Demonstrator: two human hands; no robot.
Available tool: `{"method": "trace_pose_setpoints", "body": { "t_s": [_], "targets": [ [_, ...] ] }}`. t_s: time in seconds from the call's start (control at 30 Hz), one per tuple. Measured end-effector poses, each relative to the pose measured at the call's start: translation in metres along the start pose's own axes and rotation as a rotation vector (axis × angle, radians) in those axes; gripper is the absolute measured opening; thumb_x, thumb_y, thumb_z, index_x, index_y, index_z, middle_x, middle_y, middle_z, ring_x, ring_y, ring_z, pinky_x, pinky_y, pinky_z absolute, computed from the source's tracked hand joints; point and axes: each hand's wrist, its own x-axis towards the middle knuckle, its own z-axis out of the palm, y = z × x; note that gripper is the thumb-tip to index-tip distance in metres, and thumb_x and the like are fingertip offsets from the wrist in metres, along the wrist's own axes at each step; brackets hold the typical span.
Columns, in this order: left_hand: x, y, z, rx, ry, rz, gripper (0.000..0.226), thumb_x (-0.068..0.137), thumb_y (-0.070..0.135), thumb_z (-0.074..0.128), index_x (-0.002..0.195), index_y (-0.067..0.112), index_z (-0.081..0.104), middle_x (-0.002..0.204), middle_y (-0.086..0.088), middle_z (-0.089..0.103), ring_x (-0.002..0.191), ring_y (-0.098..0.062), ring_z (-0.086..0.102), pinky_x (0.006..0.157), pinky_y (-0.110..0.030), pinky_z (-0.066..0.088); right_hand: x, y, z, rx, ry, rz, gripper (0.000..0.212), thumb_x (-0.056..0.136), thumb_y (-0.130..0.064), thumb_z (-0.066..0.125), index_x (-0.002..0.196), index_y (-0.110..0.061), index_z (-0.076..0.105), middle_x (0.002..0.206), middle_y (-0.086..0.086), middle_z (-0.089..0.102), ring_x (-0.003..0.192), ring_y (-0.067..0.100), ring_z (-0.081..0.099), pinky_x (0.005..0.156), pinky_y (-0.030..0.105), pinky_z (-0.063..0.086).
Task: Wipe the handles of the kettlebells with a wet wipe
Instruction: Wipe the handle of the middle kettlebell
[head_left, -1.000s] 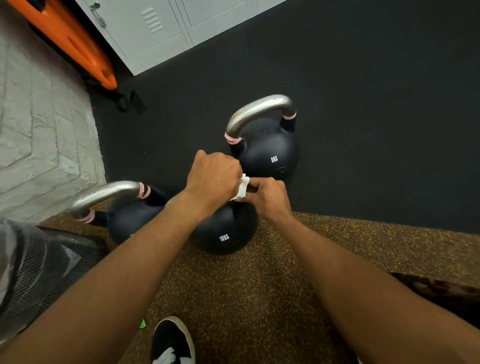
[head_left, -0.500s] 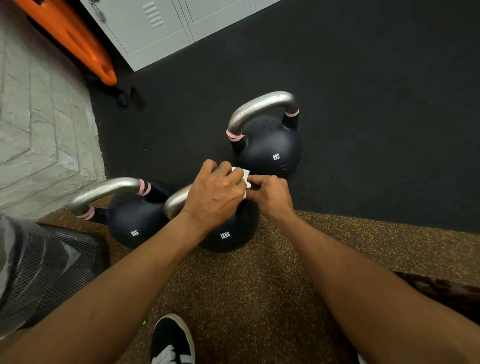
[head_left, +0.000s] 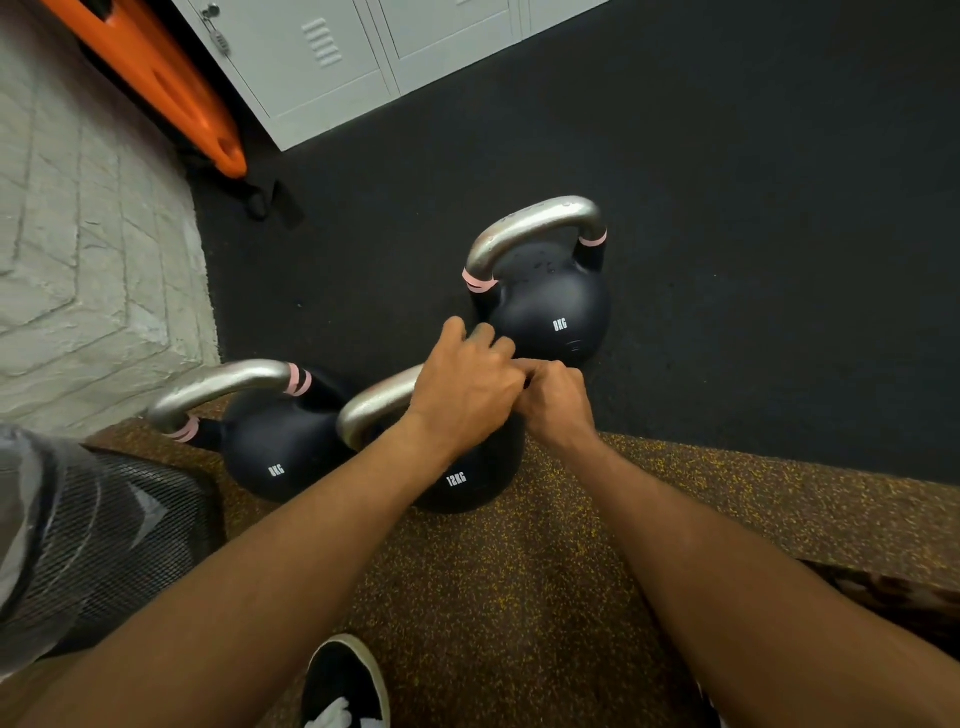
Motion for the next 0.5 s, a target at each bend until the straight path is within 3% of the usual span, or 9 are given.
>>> {"method": "trace_pose_setpoints", "body": {
  "t_s": [0.1,0.2,0.27,0.37,0.5],
  "targets": [
    [-0.017,0.000,0.012,0.072,0.116,0.123,0.037,0.090,0.016,0.034,0.077,0.011,0.068,0.078,-0.005,0.061,0.075,-0.023,0.056,0.065,-0.038,0.035,0.000,0.001,0.001,-0.031,0.008,-0.023,0.011,0.091,-0.011,0.065,0.099,-0.016,0.070,0.087,-0.002,0.066,0.084,0.014,0.063,0.071,0.027,0.052],
    [-0.014,0.001,0.016,0.080,0.143,0.111,0.035,0.091,0.018,0.037,0.078,0.012,0.069,0.078,-0.004,0.061,0.075,-0.023,0.057,0.066,-0.038,0.036,0.001,0.002,0.002,-0.040,0.023,-0.028,0.011,0.092,-0.011,0.063,0.098,-0.017,0.070,0.081,-0.007,0.062,0.077,0.009,0.060,0.062,0.018,0.047],
    [-0.007,0.002,0.012,0.031,0.128,0.037,0.035,0.091,0.019,0.037,0.081,0.015,0.070,0.081,-0.003,0.063,0.080,-0.023,0.058,0.070,-0.039,0.037,0.002,0.003,0.003,-0.020,0.024,-0.019,0.013,0.090,-0.011,0.064,0.099,-0.018,0.071,0.083,-0.006,0.063,0.080,0.011,0.061,0.068,0.026,0.053],
    [0.005,-0.003,0.003,-0.071,-0.021,-0.099,0.026,0.094,0.019,0.043,0.091,0.018,0.069,0.096,-0.003,0.065,0.094,-0.026,0.057,0.078,-0.040,0.033,0.003,0.004,0.004,0.011,0.010,0.006,0.022,0.083,-0.017,0.075,0.104,-0.019,0.072,0.094,-0.003,0.071,0.092,0.014,0.065,0.082,0.036,0.056],
    [0.023,-0.022,-0.001,-0.274,-0.145,-0.327,0.009,0.089,0.020,0.054,0.080,0.022,0.057,0.092,-0.004,0.064,0.083,-0.027,0.057,0.075,-0.039,0.031,0.007,0.007,0.006,0.084,-0.003,0.044,0.044,0.072,-0.029,0.085,0.114,-0.023,0.072,0.101,-0.004,0.074,0.096,0.011,0.065,0.076,0.028,0.050]
  ]
}}
